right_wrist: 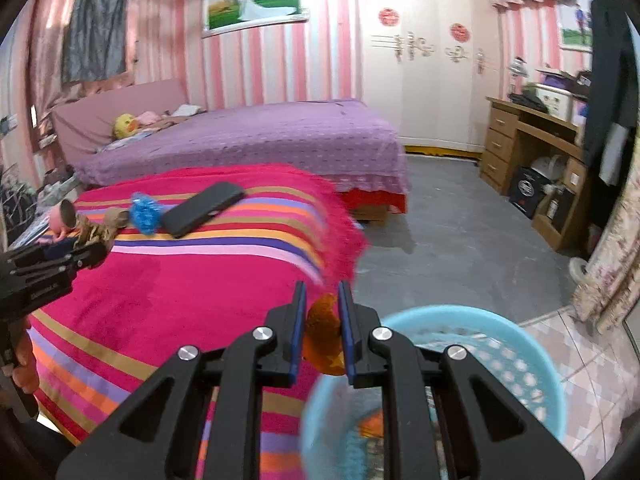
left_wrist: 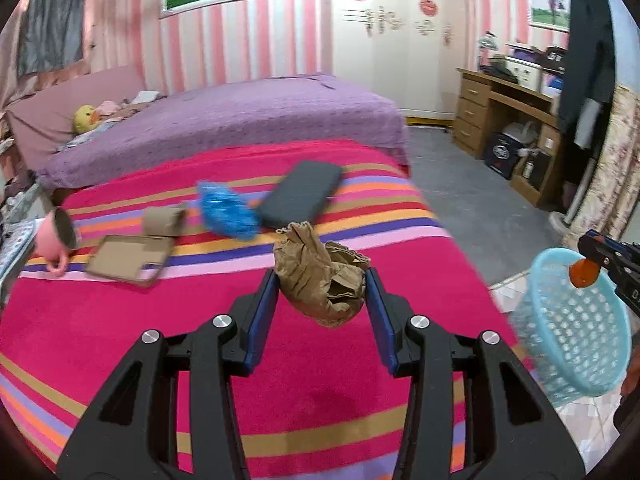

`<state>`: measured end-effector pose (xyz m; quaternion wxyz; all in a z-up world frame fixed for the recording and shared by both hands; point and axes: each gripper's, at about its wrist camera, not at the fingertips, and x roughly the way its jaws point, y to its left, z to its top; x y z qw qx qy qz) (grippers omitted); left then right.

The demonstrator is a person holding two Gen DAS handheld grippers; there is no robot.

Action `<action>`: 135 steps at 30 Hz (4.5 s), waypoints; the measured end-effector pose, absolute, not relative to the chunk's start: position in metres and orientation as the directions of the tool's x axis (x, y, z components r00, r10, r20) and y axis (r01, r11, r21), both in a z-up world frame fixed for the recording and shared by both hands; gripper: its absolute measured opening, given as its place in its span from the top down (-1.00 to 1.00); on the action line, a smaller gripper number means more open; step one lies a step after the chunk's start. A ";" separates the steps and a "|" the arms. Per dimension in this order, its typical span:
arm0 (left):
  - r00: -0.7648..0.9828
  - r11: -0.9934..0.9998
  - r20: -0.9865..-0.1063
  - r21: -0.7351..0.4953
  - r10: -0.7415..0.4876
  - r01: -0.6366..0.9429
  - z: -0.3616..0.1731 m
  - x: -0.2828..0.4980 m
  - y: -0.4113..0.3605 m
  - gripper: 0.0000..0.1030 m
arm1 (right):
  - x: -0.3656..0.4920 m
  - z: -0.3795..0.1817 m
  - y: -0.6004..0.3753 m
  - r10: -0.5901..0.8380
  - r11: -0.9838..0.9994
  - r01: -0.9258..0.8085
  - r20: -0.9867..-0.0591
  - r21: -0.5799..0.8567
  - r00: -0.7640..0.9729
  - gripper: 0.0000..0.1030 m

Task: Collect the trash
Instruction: 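Carry the brown paper and orange fruit over the blue basket, then open the left gripper to drop the brown paper while the right gripper releases the orange fruit, then move both open grippers back over the items on the bed, then grasp the blue plastic bag with the right gripper while the left gripper grasps the cardboard tube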

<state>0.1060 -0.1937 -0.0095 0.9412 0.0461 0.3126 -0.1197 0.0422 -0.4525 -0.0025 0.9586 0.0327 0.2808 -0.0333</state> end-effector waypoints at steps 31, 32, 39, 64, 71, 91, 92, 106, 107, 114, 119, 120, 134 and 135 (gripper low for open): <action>0.624 0.844 -0.670 -0.007 -0.402 0.536 -0.057 0.059 -0.428 0.10 | 0.000 -0.037 -0.582 -0.208 0.951 0.301 -0.572 0.073 0.794 0.69; 0.618 0.838 -0.672 -0.007 -0.407 0.545 -0.058 0.059 -0.431 0.10 | 0.000 -0.038 -0.582 -0.209 0.950 0.303 -0.572 0.072 0.793 0.69; 0.627 0.829 -0.665 0.021 -0.406 0.559 -0.056 0.056 -0.433 -0.56 | 0.001 -0.040 -0.581 -0.212 0.951 0.301 -0.571 0.064 0.793 0.69; 0.715 0.913 -0.632 0.029 -0.299 0.408 -0.039 0.090 -0.345 -0.79 | 0.014 -0.045 -0.564 -0.292 0.936 0.351 -0.595 -0.017 0.749 -0.80; 0.741 0.929 -0.613 0.031 -0.275 0.370 -0.025 0.096 -0.308 -0.84 | 0.022 -0.033 -0.550 -0.310 0.927 0.376 -0.566 -0.001 0.764 -0.90; 0.832 0.986 -0.552 0.101 -0.054 0.131 0.006 0.150 -0.116 -0.89 | 0.111 -0.005 -0.405 -0.136 0.980 0.191 -0.517 0.054 0.845 -0.91; 0.834 0.989 -0.549 0.089 -0.050 0.118 0.004 0.152 -0.104 -0.89 | 0.116 -0.006 -0.395 -0.129 0.982 0.182 -0.518 0.052 0.846 -0.91; 0.790 0.996 -0.612 0.089 0.041 0.017 -0.016 0.193 -0.005 -0.89 | 0.166 -0.025 -0.280 -0.081 0.997 0.073 -0.564 -0.037 0.822 -0.91; 0.786 0.996 -0.616 0.091 0.054 0.003 -0.019 0.197 0.002 -0.89 | 0.167 -0.026 -0.275 -0.080 0.997 0.066 -0.565 -0.045 0.821 -0.91; 0.771 0.994 -0.630 0.093 0.098 -0.050 -0.027 0.230 0.033 -0.89 | 0.201 -0.033 -0.225 -0.020 0.998 -0.024 -0.595 -0.066 0.803 -0.91; 0.750 0.997 -0.656 0.044 0.079 -0.066 -0.035 0.254 0.051 -0.89 | 0.234 -0.037 -0.187 -0.028 0.984 -0.085 -0.605 -0.158 0.796 -0.91; 0.747 0.997 -0.661 0.036 0.076 -0.069 -0.036 0.258 0.052 -0.89 | 0.241 -0.038 -0.181 -0.016 0.982 -0.101 -0.606 -0.159 0.796 -0.91; 0.722 0.996 -0.685 0.066 0.094 -0.067 -0.043 0.286 0.047 -0.89 | 0.298 -0.058 -0.151 0.135 0.964 -0.255 -0.697 -0.070 0.704 0.28; 0.722 0.996 -0.686 0.065 0.091 -0.063 -0.043 0.287 0.046 -0.89 | 0.296 -0.058 -0.152 0.152 0.962 -0.265 -0.693 -0.058 0.705 0.44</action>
